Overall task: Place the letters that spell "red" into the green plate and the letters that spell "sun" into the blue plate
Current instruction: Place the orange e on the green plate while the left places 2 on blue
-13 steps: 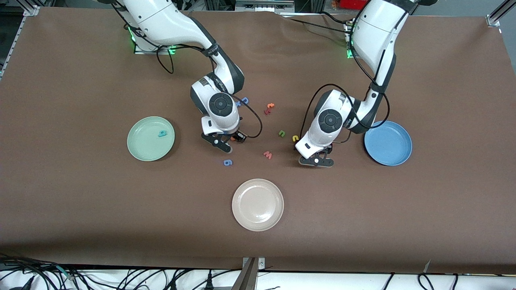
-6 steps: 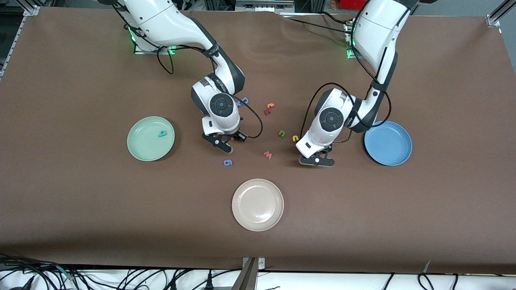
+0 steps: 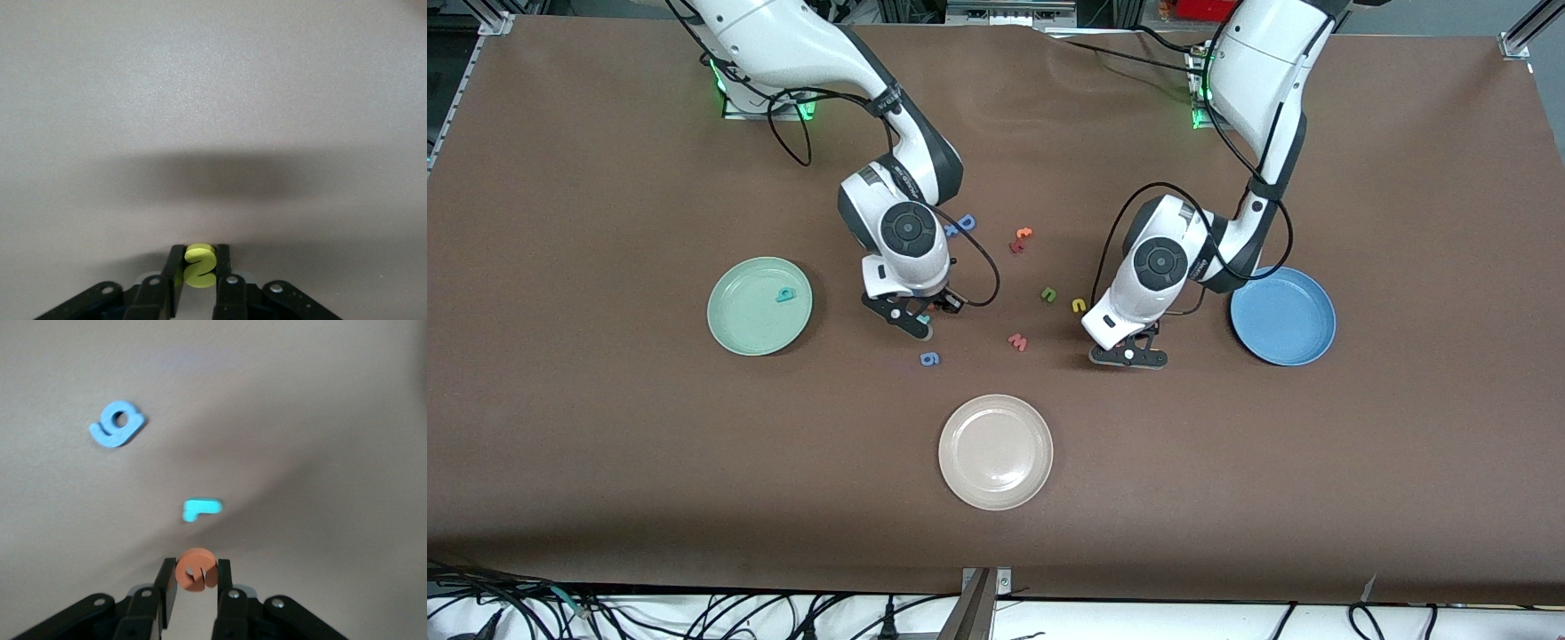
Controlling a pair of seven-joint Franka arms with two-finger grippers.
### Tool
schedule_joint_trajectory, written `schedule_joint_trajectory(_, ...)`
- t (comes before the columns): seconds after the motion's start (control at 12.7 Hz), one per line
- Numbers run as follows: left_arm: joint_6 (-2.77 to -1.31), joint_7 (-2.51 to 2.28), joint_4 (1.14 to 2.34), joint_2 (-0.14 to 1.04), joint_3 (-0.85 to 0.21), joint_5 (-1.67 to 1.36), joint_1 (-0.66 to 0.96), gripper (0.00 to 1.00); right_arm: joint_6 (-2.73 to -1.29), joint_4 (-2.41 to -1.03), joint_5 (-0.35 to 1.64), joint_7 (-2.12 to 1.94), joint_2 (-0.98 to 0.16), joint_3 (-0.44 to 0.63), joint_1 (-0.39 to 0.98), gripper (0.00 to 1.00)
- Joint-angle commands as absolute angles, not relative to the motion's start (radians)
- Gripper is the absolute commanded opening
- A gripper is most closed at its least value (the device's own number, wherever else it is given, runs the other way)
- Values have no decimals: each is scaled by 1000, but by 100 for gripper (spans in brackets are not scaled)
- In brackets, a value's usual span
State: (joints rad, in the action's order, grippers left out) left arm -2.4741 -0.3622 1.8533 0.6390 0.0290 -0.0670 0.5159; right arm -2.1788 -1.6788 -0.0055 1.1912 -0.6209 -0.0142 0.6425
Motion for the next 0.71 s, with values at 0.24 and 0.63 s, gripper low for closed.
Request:
schedule_joint_trajectory(0.24, -2448, -215, 1867, 569, 106, -61, 506, 5, -1997, -1736, -2, 868, -493, 150, 637, 9)
schedule_joint_trajectory(0.63, -2281, -4, 1907, 444, 107, -63, 398, 7, -2041, -1928, 5, 473, -396, 372, 635, 10)
